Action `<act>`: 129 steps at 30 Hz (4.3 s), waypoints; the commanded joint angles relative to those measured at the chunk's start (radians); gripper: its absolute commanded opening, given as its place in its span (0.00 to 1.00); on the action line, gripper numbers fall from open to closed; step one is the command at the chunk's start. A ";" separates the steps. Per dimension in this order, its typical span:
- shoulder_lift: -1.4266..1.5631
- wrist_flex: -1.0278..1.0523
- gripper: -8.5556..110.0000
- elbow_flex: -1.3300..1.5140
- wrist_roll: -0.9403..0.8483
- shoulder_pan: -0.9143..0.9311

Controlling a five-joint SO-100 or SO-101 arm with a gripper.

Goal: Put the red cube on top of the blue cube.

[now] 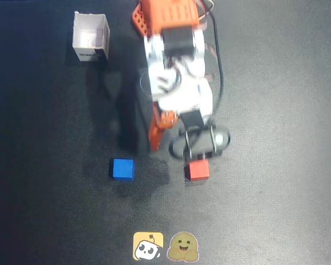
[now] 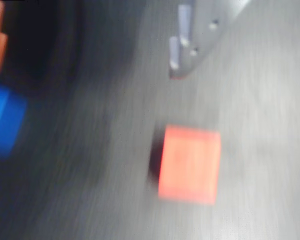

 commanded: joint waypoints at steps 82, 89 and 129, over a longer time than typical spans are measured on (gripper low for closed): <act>-0.580 -0.287 0.14 -0.077 0.195 -0.129; -0.574 -0.287 0.07 -0.077 0.204 -0.127; -0.245 0.023 0.11 -0.101 0.195 0.201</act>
